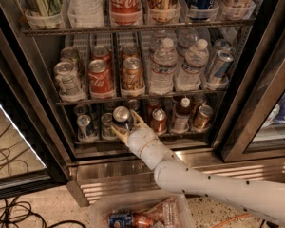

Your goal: Pick pepsi can from bottom shelf of fridge

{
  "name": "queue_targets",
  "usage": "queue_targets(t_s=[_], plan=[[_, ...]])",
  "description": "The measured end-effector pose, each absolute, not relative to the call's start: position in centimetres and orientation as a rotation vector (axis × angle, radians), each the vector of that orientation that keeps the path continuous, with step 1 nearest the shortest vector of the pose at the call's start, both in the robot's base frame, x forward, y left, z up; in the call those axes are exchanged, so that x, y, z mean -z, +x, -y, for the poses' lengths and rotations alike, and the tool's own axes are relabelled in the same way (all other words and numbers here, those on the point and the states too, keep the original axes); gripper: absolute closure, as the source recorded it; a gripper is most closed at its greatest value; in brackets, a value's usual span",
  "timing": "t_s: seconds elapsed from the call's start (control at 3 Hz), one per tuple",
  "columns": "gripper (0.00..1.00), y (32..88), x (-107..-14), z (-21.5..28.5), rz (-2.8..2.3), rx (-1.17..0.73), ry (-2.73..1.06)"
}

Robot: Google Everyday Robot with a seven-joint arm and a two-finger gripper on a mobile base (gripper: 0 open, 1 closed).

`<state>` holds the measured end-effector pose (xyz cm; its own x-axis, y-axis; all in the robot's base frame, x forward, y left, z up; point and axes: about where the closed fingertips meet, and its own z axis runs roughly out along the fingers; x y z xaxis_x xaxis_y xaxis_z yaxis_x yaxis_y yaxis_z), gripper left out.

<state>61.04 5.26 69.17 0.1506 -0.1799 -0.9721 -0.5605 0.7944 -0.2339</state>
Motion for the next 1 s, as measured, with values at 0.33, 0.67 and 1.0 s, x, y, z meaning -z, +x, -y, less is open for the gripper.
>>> queue_targets(t_s=[0.33,0.67,1.0], plan=[[1.00,59.3,-68.5,-4.2,-1.452,-0.284,-0.712],[1.00,57.7,-67.8,-2.7,-1.495,-0.266,-0.740],[1.00,56.8,-67.4,-1.5,-1.520,-0.263,-0.742]])
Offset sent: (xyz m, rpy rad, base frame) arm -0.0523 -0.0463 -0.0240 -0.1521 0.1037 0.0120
